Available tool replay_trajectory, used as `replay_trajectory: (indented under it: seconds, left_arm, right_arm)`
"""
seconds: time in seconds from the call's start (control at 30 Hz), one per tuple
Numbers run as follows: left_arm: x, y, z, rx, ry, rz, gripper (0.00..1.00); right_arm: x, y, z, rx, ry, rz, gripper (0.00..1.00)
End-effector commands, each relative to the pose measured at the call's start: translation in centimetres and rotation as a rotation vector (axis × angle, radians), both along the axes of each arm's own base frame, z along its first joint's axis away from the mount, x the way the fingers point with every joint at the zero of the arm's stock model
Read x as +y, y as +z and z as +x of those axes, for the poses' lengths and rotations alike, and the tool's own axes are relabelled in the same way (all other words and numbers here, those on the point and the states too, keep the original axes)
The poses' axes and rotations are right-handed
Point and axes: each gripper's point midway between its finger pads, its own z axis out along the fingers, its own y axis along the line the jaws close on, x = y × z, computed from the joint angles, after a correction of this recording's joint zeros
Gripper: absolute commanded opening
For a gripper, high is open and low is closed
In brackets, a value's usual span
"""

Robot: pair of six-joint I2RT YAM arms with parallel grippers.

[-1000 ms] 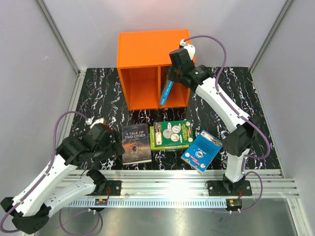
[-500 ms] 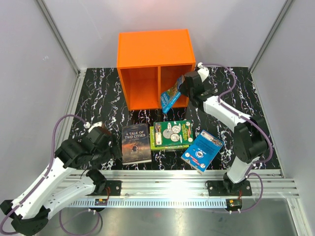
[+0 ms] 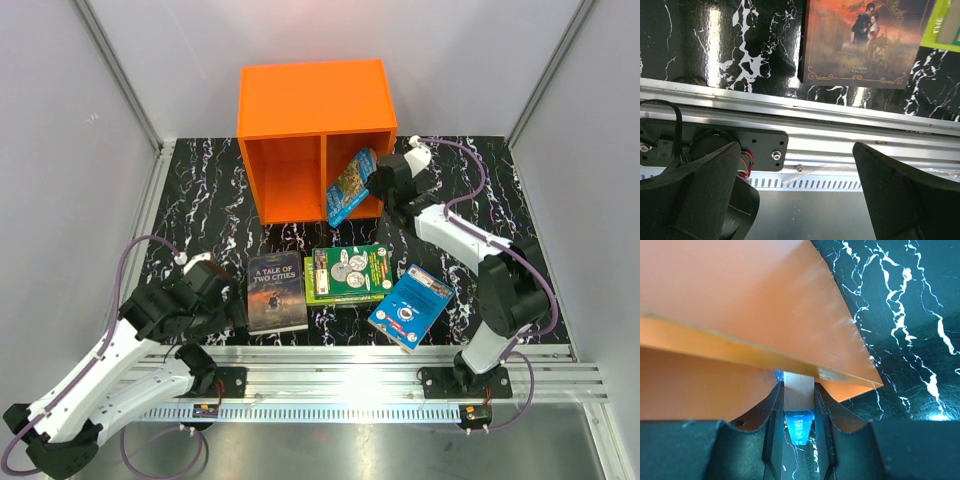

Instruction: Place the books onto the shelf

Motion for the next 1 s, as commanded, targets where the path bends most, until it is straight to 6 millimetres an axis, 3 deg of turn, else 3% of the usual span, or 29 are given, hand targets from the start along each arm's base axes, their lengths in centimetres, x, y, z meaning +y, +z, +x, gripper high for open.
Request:
replay_trajectory:
  seconds: [0.0,0.1,0.27,0.5,0.83,0.97]
  left_arm:
    - [-0.1,-0.2,0.4,-0.026,-0.017,-0.002,0.99]
    - [-0.2,-0.2,0.6,-0.032,-0.021,0.0,0.99]
    - [-0.5,-0.3,1.1,-0.039,-0.03,0.007,0.99]
    - [-0.4,-0.4,1.2,-0.036,-0.048,0.023,0.99]
    - [0.0,-1.2,0.8,-0.018,-0.067,0.046,0.99]
    - [0.1,-1.3,0.9,-0.016,-0.074,0.062,0.99]
  right_arm:
    - [-1.4,5.3,0.4,-0.138,-0.078,-0.01,0.0]
    - [-1.2,7.8,1.1,-0.193,-0.079,-0.004,0.0]
    - [-1.3,9.2,1.7,-0.238,-0.107,-0.011,0.0]
    - [-1.6,7.0,2.5,-0.219,-0.164,-0.022,0.0]
    - [-0.3,2.6,4.0,-0.205,-0.23,-0.045,0.0]
    - [-0.1,1.4,3.6,-0.196,-0.256,-0.032,0.0]
